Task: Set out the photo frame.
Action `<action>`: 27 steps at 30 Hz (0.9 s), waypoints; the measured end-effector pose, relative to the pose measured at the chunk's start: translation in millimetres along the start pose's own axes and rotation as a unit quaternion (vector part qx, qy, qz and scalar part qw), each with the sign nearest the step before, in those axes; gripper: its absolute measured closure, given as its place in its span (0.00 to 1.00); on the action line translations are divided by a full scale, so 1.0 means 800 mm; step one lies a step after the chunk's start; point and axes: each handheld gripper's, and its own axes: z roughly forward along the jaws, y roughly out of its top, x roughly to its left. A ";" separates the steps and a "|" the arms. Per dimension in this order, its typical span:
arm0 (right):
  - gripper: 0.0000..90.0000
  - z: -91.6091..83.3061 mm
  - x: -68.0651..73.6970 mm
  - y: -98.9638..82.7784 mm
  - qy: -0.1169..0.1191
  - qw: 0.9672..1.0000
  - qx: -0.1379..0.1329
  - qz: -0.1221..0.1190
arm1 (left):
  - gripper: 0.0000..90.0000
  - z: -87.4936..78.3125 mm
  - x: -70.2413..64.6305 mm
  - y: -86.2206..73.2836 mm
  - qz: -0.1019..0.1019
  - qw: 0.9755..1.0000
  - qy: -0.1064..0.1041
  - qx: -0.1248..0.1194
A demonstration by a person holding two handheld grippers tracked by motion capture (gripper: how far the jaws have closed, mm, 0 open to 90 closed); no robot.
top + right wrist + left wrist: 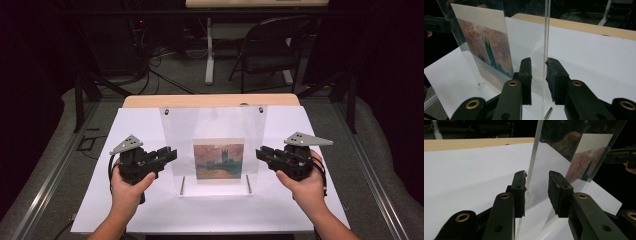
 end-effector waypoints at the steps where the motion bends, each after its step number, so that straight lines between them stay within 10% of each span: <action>1: 0.83 0.000 0.000 -0.001 0.000 1.000 -0.001 0.000 | 0.75 0.000 0.000 -0.001 0.000 1.000 -0.001 -0.002; 17: 0.76 -0.010 -0.013 -0.036 -0.035 0.999 -0.006 0.003 | 0.71 -0.016 0.020 -0.033 -0.006 0.999 0.047 -0.005; 27: 0.64 0.007 -0.037 -0.087 -0.081 0.997 0.009 -0.007 | 0.57 -0.003 0.061 -0.082 -0.019 0.993 0.117 -0.007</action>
